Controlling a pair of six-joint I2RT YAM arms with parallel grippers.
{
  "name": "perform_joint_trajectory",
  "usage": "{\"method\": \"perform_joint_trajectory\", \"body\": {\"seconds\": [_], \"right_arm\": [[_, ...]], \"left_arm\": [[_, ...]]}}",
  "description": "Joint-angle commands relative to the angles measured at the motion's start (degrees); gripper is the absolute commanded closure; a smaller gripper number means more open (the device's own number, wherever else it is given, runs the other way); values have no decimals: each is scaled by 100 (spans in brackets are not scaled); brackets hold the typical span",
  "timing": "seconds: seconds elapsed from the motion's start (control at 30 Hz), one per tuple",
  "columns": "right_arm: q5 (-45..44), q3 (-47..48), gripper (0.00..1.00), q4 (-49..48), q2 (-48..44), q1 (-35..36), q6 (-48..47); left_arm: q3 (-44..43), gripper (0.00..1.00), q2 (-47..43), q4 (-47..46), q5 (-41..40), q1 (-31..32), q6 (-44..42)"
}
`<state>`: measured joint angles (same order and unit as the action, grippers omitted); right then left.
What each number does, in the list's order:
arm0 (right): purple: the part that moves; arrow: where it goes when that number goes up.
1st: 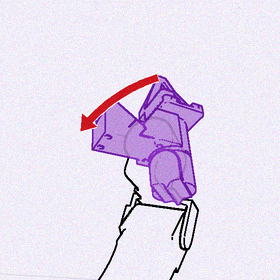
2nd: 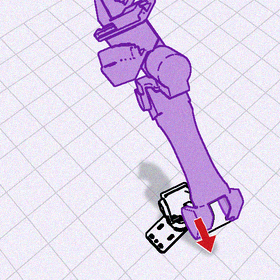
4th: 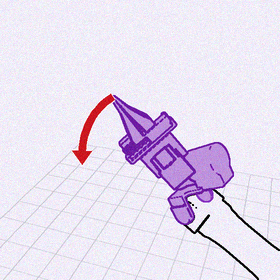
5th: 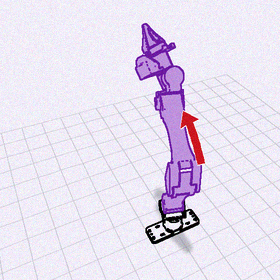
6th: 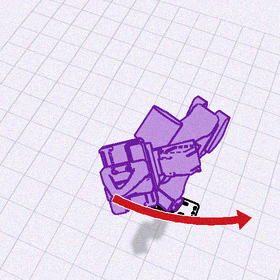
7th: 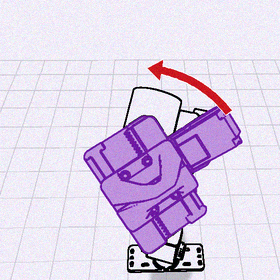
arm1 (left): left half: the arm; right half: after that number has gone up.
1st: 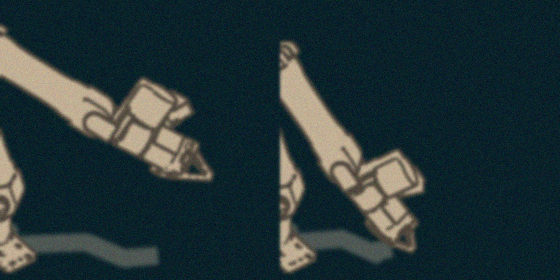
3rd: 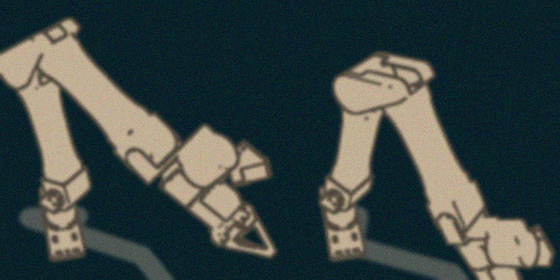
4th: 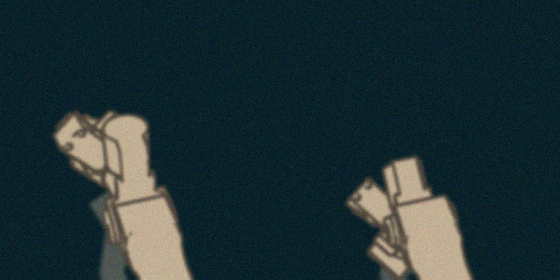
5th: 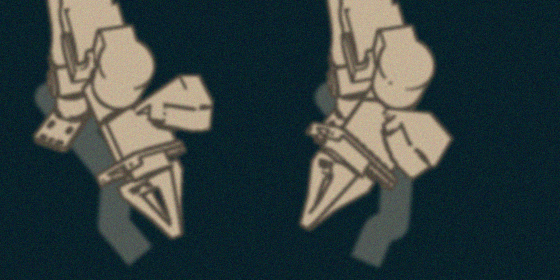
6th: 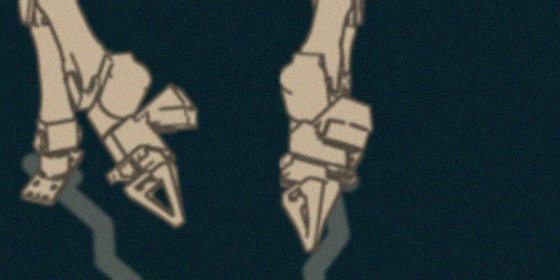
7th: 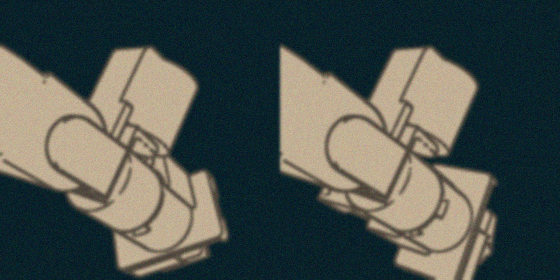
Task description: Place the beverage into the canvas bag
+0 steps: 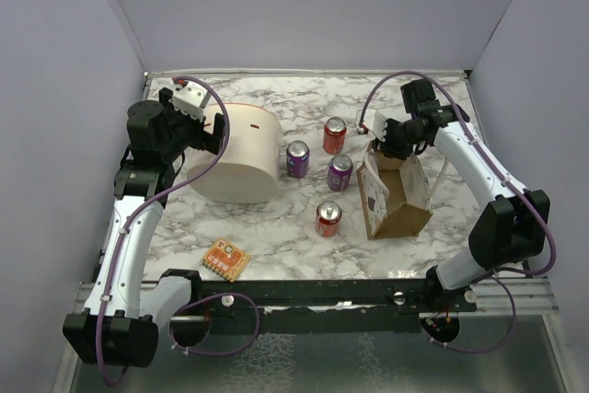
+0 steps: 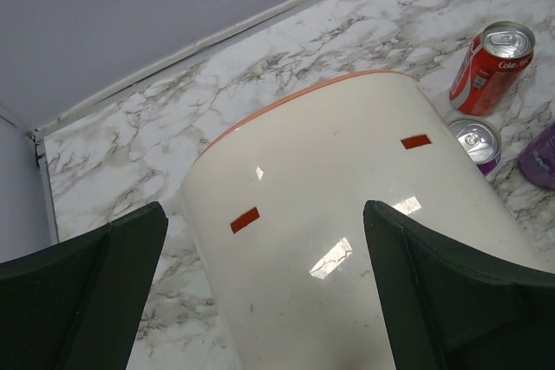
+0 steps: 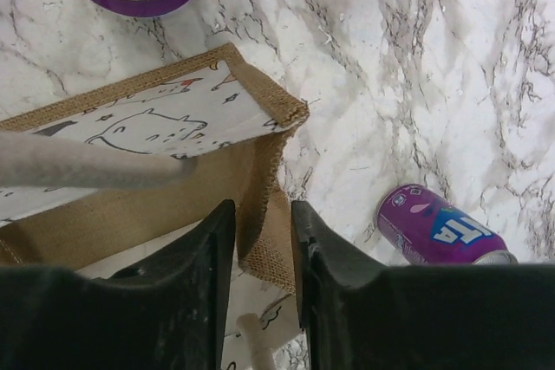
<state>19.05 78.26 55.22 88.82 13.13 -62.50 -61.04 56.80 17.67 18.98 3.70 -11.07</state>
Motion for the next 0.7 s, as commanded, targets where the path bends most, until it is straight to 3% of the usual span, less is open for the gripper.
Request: {"method": "perform_joint_trajectory", "body": {"seconds": [0.0, 0.03, 0.1, 0.17, 0.43, 0.67], "right_arm": [[-348, -62, 63, -432, -174, -12, 718], [-342, -69, 61, -447, -229, -12, 836], [-351, -138, 44, -594, -432, -12, 1107], [-385, -249, 38, -830, -699, -12, 1384], [-1410, -396, 24, -1857, -1468, -64, 2968], [-1840, 437, 13, -2121, -749, -498, 4029]], "left_arm": [[12, 1, -102, -42, 191, -45, -27], [17, 1, -111, -44, 191, -45, -34], [29, 1, -123, -44, 191, -44, -46], [31, 1, -113, -45, 192, -46, -49], [89, 1, -128, -79, 218, -45, -62], [57, 1, -107, -88, 289, -46, -17]]}}
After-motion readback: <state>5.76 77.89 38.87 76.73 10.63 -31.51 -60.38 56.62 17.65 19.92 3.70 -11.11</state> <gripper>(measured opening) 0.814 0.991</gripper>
